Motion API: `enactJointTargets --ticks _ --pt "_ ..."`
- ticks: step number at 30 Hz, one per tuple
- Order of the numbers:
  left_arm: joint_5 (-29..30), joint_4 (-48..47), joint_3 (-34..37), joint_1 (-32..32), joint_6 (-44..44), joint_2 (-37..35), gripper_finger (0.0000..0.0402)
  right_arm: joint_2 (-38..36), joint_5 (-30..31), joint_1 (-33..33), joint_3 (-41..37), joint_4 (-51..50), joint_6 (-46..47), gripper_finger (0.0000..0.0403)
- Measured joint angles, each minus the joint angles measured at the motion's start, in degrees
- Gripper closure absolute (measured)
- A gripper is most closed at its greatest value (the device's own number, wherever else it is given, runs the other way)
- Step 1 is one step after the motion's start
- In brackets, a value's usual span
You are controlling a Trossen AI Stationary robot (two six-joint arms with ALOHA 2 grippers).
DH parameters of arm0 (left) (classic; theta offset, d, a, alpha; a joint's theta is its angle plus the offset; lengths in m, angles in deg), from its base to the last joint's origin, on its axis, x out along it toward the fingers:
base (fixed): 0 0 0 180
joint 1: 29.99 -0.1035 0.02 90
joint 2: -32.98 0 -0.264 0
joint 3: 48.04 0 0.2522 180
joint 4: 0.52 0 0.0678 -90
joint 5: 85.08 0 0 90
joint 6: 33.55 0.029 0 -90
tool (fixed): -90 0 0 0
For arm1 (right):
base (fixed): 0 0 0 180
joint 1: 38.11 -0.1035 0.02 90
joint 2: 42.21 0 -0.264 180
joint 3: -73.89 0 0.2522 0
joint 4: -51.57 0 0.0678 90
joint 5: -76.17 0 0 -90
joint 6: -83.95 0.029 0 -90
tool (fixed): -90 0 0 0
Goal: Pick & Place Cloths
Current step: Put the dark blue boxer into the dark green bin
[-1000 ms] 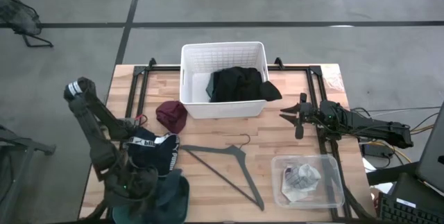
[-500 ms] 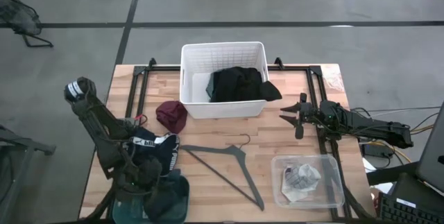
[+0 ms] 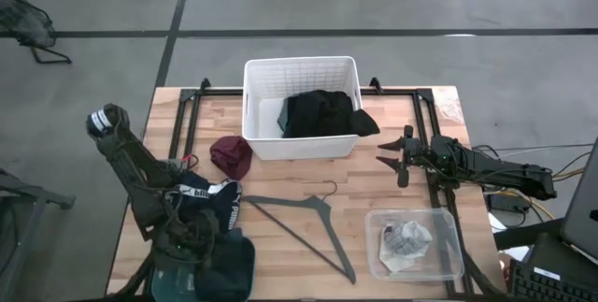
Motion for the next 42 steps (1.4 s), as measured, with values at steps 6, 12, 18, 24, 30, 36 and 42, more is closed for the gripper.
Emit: enactJointTargets --ticks 6,12,18,24,30,36,42 --pt "-1.45 -4.07 -0.22 -0.75 0.0 -1.65 0.0216 0.02 0.0 0.0 0.0 0.02 -0.02 0.021" --pt "-1.41 -22.48 -1.2 -1.75 -10.3 -3.39 0.0216 0.0 0.0 0.01 0.0 0.02 0.02 0.0201" --pt "-6.28 -40.36 -1.2 -3.28 -21.9 -3.46 0.0216 0.0 0.02 0.0 0.0 0.0 0.01 0.0195" --pt "-17.37 -50.07 -0.85 -5.02 -26.99 -3.45 0.0216 0.0 0.0 0.01 0.0 0.0 -0.01 0.019" --pt "-18.06 -50.33 -0.65 -6.15 -25.0 -3.43 0.0215 0.0 0.0 0.01 0.0 0.01 0.04 0.02" --pt "-21.23 -47.76 3.12 -7.99 -22.33 -3.04 0.0214 0.0 0.0 0.01 0.0 0.02 -0.02 0.0216" --pt "-24.12 -39.84 8.44 -9.32 -17.87 -2.47 0.0215 0.0 0.0 0.0 0.0 0.02 0.0 0.0233"
